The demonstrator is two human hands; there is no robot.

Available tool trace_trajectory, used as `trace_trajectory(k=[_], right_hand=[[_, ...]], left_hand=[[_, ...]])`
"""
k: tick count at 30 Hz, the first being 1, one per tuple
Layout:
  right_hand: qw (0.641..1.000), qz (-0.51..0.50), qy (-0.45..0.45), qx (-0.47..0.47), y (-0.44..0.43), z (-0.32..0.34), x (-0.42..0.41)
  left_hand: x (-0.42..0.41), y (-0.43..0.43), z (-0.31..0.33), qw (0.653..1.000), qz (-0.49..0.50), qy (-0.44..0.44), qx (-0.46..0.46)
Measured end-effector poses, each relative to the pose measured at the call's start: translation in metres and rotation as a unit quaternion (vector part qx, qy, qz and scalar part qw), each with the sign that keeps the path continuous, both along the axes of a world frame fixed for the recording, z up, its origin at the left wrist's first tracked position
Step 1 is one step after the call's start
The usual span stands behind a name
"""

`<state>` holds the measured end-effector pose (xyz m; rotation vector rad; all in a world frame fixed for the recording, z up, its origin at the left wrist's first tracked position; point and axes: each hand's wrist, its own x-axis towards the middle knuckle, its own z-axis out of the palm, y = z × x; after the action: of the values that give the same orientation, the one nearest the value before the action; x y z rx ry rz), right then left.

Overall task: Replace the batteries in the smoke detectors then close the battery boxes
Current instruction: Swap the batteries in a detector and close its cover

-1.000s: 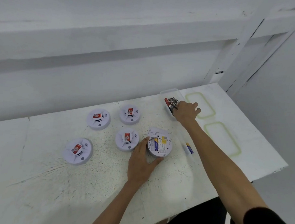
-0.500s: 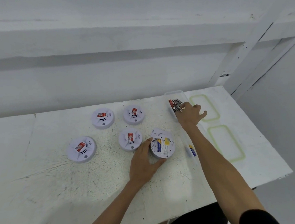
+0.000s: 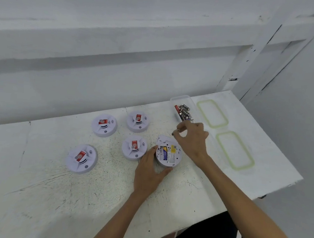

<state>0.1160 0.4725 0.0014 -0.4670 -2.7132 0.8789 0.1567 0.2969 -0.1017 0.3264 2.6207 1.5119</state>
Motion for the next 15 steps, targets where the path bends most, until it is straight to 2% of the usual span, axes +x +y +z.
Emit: trace_trajectory(k=[3, 11, 15], right_hand=[[0.999, 0.045, -0.012, -0.016, -0.014, -0.003, 0.019], [0.989, 0.133, -0.041, 0.052, -0.032, -0.027, 0.05], [0.984, 0.167, -0.06, 0.026, -0.03, -0.033, 0.054]], left_hand=[[0.001, 0.0, 0.001, 1.0, 0.001, -0.004, 0.008], [-0.001, -0.001, 0.002, 1.0, 0.002, -0.011, -0.001], [-0.001, -0.001, 0.0, 1.0, -0.009, -0.014, -0.009]])
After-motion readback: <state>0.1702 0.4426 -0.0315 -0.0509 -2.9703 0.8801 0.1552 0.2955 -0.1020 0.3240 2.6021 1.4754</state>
